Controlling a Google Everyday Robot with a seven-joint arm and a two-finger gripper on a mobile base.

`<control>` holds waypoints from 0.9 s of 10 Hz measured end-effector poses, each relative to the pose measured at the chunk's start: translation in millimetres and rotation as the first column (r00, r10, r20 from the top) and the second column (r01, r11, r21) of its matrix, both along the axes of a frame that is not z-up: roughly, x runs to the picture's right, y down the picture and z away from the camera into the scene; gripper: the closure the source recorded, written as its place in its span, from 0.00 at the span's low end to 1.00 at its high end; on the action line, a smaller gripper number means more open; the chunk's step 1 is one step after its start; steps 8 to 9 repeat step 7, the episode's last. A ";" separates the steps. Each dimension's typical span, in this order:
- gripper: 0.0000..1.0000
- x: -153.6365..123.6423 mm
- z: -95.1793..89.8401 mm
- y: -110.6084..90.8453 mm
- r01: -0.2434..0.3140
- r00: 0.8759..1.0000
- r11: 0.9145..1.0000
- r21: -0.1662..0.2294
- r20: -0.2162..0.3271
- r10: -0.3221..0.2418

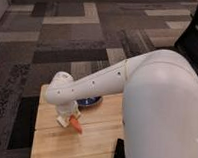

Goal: Place the pepper on the white sponge

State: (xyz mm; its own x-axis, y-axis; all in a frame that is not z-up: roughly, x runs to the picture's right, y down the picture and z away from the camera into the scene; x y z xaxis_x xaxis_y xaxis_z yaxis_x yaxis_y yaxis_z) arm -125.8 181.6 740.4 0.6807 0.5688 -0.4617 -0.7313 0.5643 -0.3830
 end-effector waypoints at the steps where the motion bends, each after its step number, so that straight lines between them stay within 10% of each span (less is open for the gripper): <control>1: 0.32 0.4 0.2 -0.2 -0.001 1.000 1.000 0.000 0.002 0.001; 9: 0.20 -0.2 0.1 -1.4 -0.002 1.000 1.000 0.005 0.007 0.002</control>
